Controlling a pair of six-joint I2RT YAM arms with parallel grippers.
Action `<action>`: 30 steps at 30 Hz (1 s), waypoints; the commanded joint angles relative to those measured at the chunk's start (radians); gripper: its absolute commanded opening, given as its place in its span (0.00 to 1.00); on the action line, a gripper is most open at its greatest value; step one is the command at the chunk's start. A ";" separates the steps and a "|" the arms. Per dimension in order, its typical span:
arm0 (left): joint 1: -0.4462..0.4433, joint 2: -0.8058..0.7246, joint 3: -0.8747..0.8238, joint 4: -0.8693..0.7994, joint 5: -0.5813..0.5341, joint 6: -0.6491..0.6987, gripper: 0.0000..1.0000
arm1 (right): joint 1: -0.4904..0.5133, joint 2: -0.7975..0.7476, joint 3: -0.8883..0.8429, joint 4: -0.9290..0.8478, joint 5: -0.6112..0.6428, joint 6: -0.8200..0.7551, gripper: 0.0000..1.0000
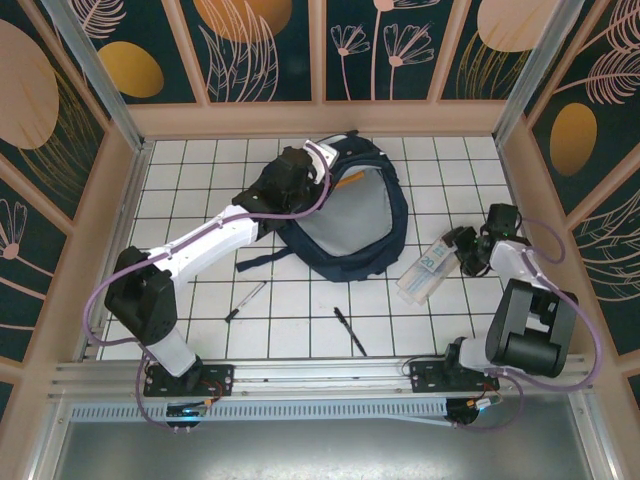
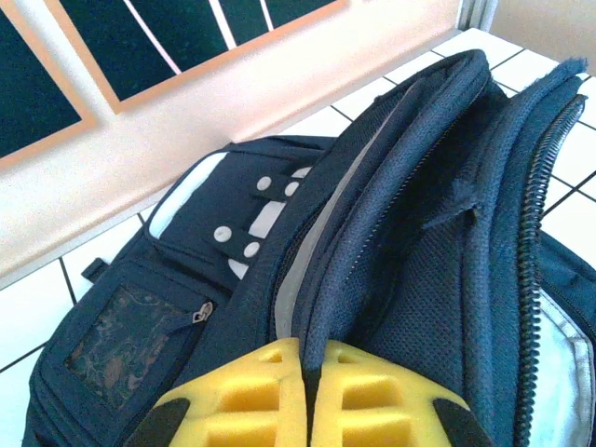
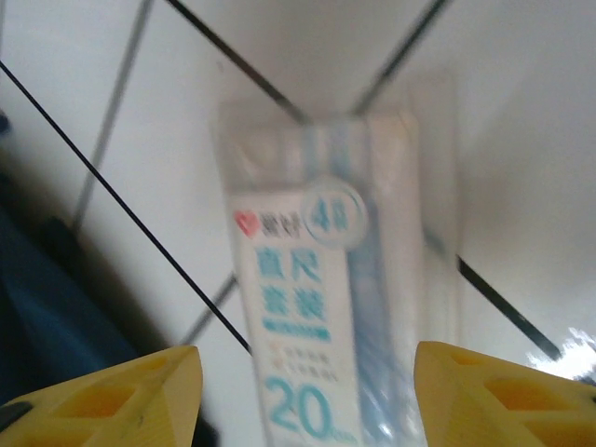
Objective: Pack the student bag
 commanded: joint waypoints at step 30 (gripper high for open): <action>0.013 -0.044 0.018 0.025 0.036 -0.042 0.00 | 0.309 0.325 0.126 -0.152 0.394 0.031 0.76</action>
